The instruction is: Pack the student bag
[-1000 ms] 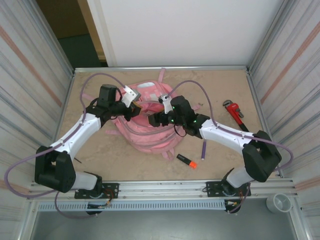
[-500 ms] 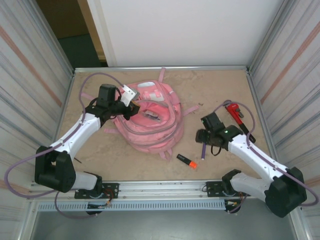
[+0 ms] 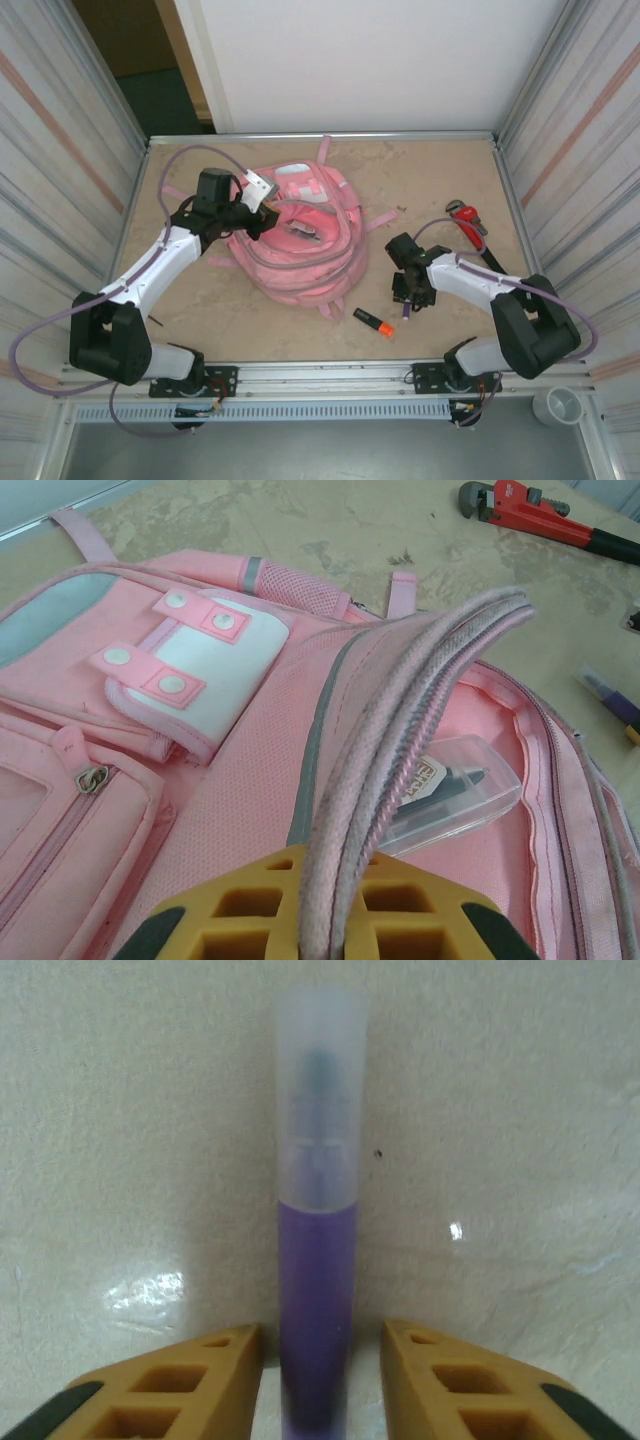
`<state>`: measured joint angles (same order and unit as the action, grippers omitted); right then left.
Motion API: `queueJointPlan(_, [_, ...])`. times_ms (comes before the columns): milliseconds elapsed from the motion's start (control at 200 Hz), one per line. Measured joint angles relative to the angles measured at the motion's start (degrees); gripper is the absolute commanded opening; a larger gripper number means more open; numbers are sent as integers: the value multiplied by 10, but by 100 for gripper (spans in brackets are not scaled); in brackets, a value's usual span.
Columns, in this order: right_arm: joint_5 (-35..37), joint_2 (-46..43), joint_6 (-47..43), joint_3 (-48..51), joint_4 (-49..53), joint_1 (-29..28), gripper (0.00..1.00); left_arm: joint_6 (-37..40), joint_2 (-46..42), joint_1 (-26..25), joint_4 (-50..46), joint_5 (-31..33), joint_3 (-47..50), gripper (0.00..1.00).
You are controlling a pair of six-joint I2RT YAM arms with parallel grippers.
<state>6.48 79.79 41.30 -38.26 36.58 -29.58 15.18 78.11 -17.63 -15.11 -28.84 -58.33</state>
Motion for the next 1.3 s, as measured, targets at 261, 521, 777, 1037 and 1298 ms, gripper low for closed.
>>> queueJointPlan(261, [-7, -22, -16, 4, -29, 3, 1, 0, 0, 0, 0, 0, 0, 0])
queueJointPlan(521, [-97, -121, -108, -22, -137, -66, 6, 0, 0, 0, 0, 0, 0, 0])
queueJointPlan(777, [-173, 19, -398, -230, -168, -169, 8, 0, 0, 0, 0, -3, 0, 0])
queueJointPlan(1037, [-132, 166, -651, -367, -127, -179, 7, 0, 0, 0, 0, -2, 0, 0])
queueJointPlan(1298, [-64, 209, -784, -405, -133, -185, 10, 0, 0, 0, 0, -2, 0, 0])
